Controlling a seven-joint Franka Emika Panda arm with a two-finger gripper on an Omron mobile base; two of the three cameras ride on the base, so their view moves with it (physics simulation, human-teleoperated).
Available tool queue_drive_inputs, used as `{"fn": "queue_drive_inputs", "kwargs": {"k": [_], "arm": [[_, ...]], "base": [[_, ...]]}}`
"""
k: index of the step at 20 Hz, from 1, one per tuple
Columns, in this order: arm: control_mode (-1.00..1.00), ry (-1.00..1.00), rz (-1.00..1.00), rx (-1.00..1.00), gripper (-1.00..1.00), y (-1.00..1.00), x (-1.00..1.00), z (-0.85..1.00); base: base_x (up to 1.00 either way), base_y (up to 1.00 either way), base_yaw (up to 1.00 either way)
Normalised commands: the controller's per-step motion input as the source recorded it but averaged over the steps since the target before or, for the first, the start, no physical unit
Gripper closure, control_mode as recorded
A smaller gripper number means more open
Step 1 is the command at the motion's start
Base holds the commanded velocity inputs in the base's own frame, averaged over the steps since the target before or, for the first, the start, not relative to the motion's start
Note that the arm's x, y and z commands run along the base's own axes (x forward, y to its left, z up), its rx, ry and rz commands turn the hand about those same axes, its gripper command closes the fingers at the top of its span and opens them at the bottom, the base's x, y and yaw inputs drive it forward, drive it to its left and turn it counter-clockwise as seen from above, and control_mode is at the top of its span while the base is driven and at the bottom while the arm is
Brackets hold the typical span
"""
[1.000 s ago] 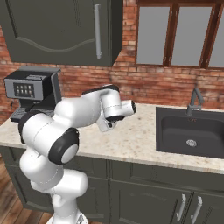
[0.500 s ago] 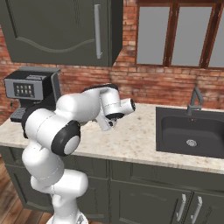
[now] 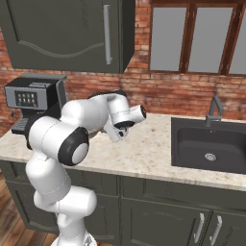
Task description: Place the cup inside the bowl on the dining table and move the bowl to any counter.
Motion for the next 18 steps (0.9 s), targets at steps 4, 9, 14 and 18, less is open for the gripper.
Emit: {"fn": "queue_drive_inputs", "kwargs": {"k": [4,9,14,18], "arm": [[-1.00,0.00,0.00,-0.03,1.00,0.04,0.04,-0.19],[-1.00,0.00,0.00,-0.02,1.00,0.02,0.06,-0.18],[-1.00,0.00,0.00,-0.02,1.00,0.03,0.08,-0.17],[-1.00,0.00,0.00,-0.01,1.00,0.04,0.13,-0.18]], "base": [[0.00,0.00,0.00],[0.00,0.00,0.00],[0.00,0.00,0.00],[0.00,0.00,0.00]]}}
